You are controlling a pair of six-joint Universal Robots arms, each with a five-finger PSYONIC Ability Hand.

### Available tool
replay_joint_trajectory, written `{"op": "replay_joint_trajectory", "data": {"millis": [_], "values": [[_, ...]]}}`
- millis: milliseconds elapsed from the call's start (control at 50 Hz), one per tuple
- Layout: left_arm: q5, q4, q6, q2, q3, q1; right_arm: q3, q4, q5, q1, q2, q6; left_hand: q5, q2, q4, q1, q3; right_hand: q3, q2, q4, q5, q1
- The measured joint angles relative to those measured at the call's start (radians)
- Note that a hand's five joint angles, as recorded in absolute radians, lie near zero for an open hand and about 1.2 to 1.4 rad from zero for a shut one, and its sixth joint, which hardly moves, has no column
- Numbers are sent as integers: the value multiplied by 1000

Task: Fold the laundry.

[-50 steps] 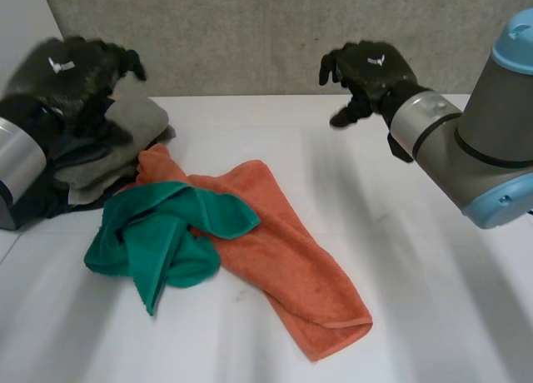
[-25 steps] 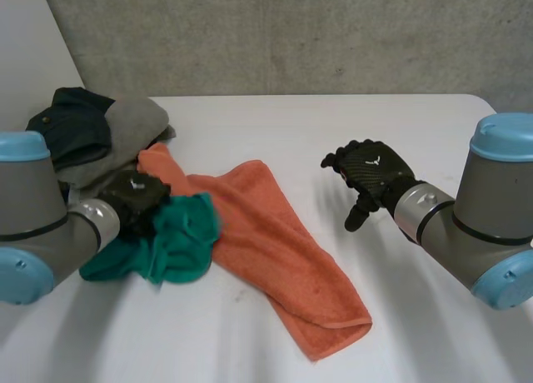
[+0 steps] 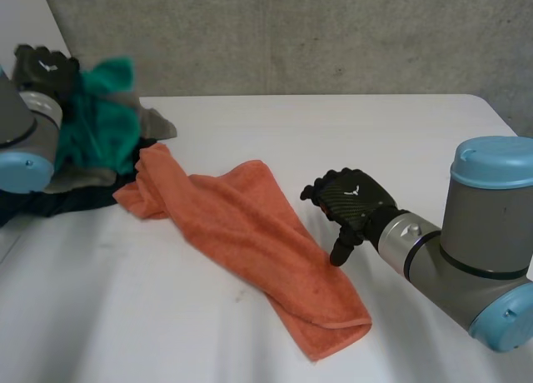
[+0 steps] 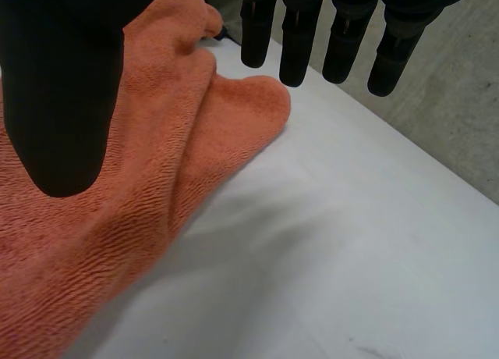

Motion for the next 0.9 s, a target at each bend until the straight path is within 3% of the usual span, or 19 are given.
{"op": "replay_joint_trajectory", "data": {"millis": [40, 80, 240, 340, 500, 720, 900], "values": [[10, -11, 2, 9, -31, -7, 3, 6, 6, 5, -3, 0, -142, -207, -203, -124, -212, 0, 0, 0, 0, 0], [20, -16, 1, 33, -78, -16, 6, 12, 10, 9, -7, -1, -185, -272, -274, -136, -281, 0, 0, 0, 0, 0], [106, -9, -17, 267, -397, -75, 33, 32, 15, 13, -28, -17, -185, -277, -277, -136, -284, 0, 0, 0, 0, 0], [205, -10, -14, 405, -612, -116, 63, 70, 18, 17, -45, -38, -185, -277, -277, -136, -284, 0, 0, 0, 2, 0], [318, -10, 3, 437, -783, -165, 144, 98, 28, 52, -65, -71, -182, -274, -274, -132, -282, 42, 0, 28, 78, 4], [313, -20, 38, 212, -628, -182, 245, -68, 73, 100, -63, -99, -140, -223, -221, -71, -237, 44, 0, 31, 83, 4], [186, -17, 87, 150, -537, -153, 259, -123, 88, 97, -62, -107, -41, -125, -119, 41, -136, 57, 2, 45, 97, 4]]}}
